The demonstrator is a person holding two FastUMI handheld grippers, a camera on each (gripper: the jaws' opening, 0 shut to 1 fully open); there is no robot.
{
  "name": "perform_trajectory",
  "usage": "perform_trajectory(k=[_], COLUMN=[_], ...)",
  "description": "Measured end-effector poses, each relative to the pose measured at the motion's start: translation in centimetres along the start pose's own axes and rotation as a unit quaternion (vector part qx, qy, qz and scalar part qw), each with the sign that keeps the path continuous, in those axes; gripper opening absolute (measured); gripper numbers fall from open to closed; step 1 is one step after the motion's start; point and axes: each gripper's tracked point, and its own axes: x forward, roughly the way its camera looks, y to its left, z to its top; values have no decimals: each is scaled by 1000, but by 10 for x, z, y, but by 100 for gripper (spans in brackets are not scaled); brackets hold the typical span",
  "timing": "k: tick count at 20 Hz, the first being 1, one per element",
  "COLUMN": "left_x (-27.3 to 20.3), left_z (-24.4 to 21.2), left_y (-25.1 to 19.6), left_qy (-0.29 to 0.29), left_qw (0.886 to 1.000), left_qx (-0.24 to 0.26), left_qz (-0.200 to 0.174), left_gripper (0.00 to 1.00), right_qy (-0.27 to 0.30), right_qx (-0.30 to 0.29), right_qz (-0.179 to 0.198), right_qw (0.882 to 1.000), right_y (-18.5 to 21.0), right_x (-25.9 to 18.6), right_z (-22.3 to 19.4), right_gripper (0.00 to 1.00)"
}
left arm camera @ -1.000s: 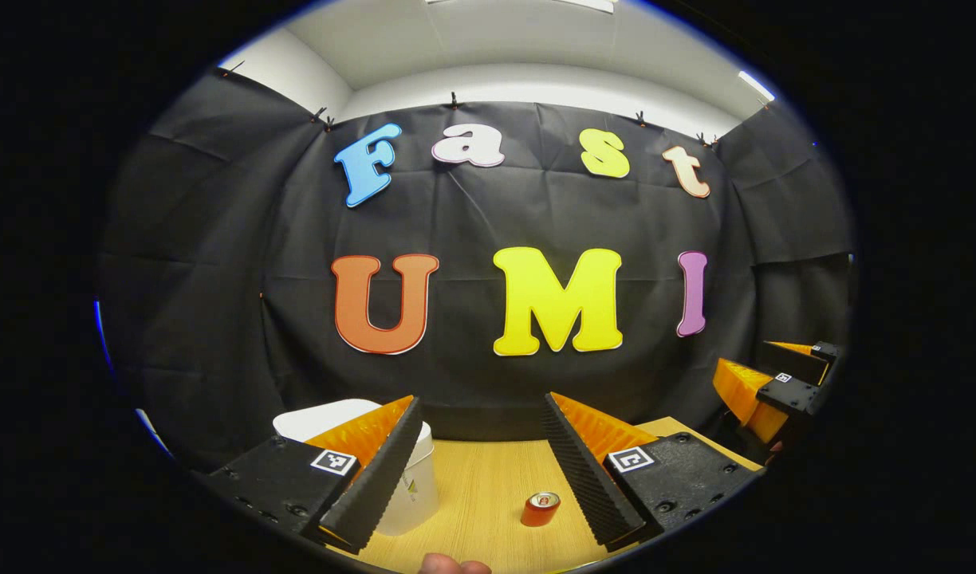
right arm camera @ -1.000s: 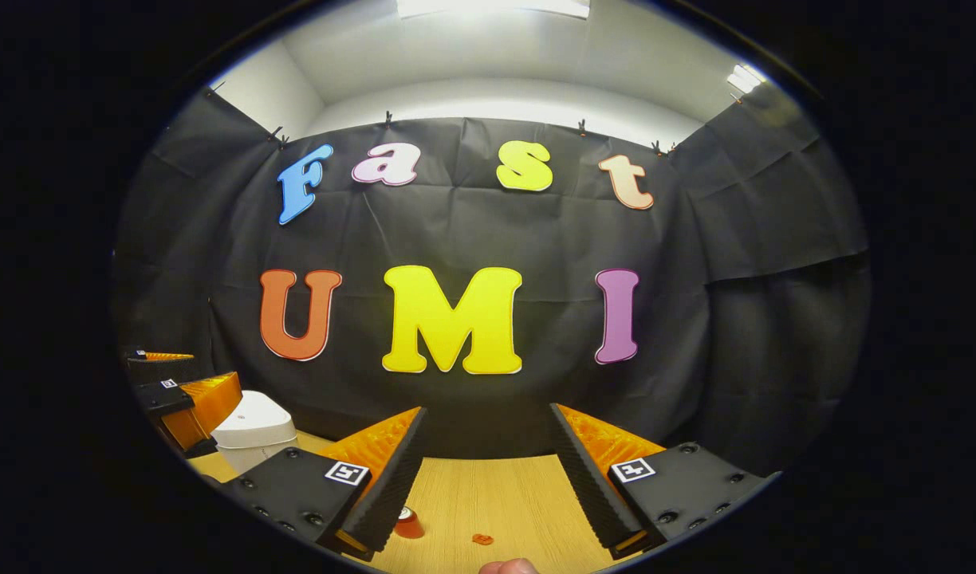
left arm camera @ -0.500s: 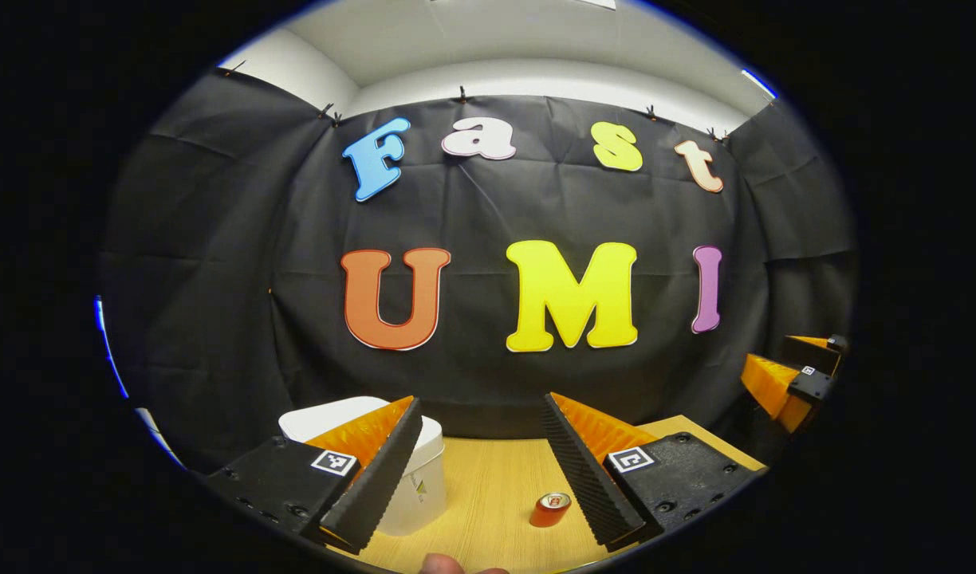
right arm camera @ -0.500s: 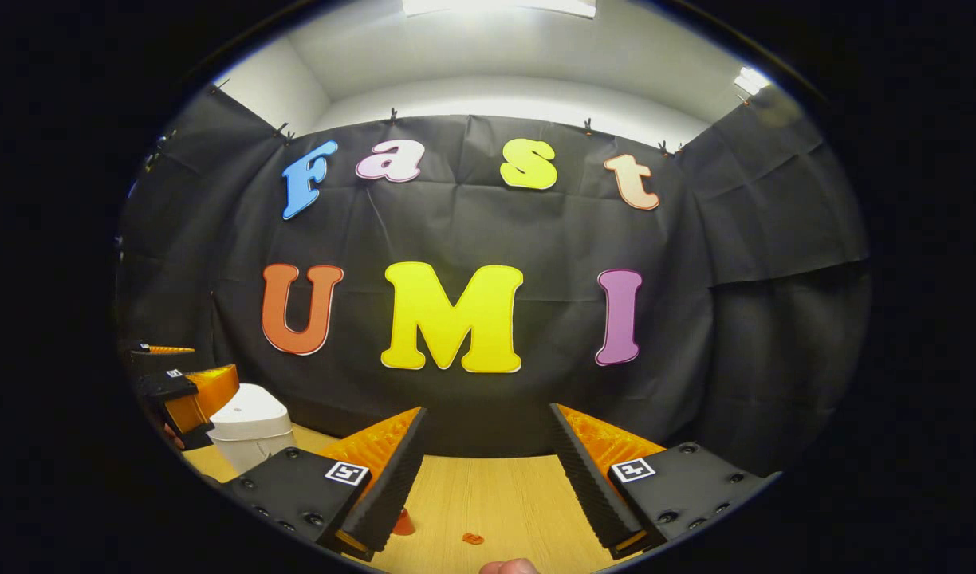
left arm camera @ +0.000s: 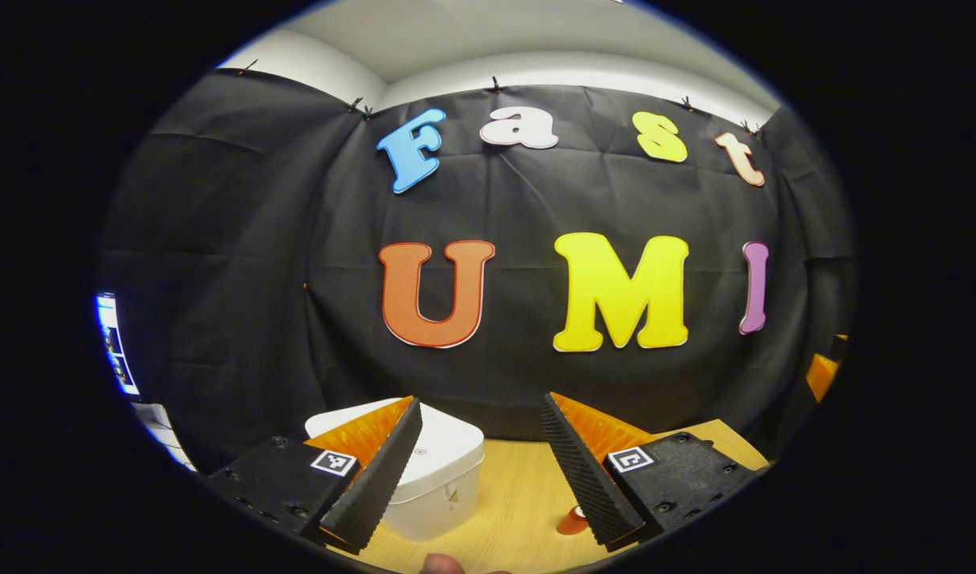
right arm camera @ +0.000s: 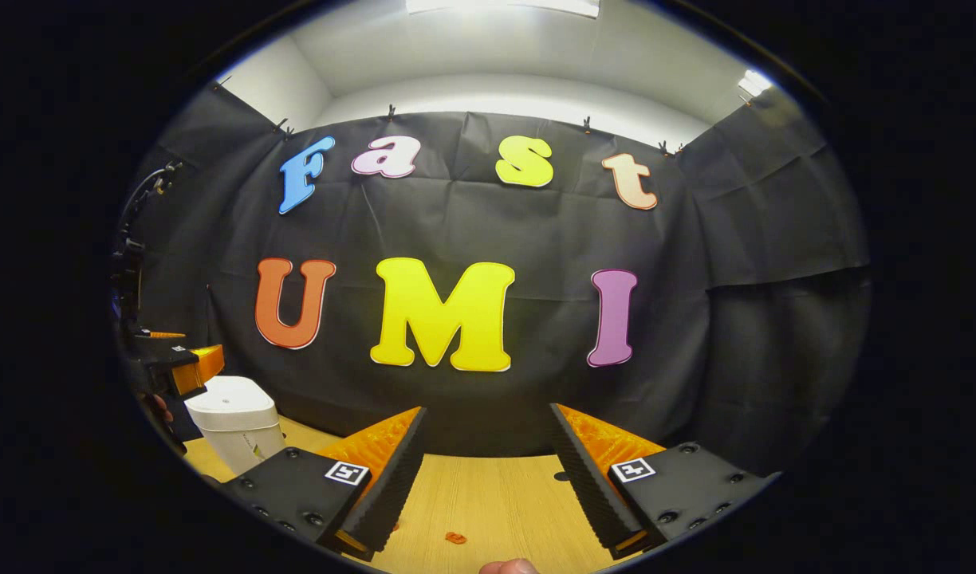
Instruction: Press the lid of the desktop garbage bin to open it, pick up the crumpled paper on the desktop and throw it into the bin, then pick up the pop can on the desktop and drop it into the bin, and finally close the garbage bin lid.
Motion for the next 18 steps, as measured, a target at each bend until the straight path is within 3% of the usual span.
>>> perform_trajectory(k=[8,12,15,18], left_x=[39,55,68,77], left_z=[-11,-22,-35,-62], left_y=[25,40,48,59], left_qy=[8,23,38,75], left_qw=[998,996,993,988], left_qx=[-5,-3,1,-10], left_qz=[65,89,108,134], left_gripper=[97,89,71,62], right_qy=[4,9,14,17], right_qx=[-14,-17,-19,-25], right_qz=[-16,-22,-24,-22], right_qw=[1000,1000,999,999], right_y=[-27,-34,-35,-34], right_x=[9,15,19,23], right_z=[-2,-5,-8,-12], right_gripper=[94,94,94,94])
